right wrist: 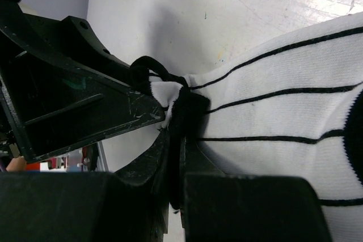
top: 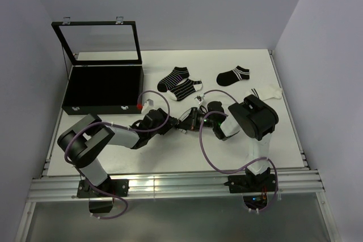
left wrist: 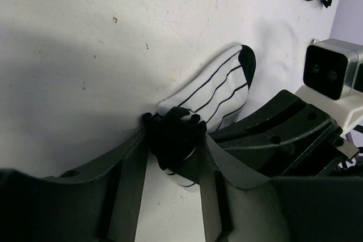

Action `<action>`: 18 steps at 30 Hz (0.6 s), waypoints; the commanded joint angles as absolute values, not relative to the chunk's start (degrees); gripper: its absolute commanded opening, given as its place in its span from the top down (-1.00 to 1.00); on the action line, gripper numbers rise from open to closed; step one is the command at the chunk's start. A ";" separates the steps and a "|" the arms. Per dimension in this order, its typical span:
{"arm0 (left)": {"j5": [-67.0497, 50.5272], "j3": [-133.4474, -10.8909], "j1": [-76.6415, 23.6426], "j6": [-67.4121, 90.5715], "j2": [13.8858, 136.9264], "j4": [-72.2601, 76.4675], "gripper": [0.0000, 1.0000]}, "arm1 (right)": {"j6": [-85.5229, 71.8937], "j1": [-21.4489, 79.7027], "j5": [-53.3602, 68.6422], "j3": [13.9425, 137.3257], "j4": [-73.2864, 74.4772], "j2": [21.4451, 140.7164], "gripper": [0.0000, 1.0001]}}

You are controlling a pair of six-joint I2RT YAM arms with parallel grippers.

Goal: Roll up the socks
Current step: Roll the sock at the center of the board.

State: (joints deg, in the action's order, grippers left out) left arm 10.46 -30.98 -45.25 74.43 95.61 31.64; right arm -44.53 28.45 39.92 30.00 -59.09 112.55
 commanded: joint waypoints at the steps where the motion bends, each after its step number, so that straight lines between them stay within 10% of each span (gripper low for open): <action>1: 12.39 -32.17 -45.53 74.18 97.91 27.16 0.13 | -40.96 28.39 37.71 29.88 -51.16 112.85 1.00; 18: 13.27 -37.52 -45.53 74.44 101.25 13.72 0.99 | -31.65 29.18 32.45 31.11 -38.60 105.65 0.73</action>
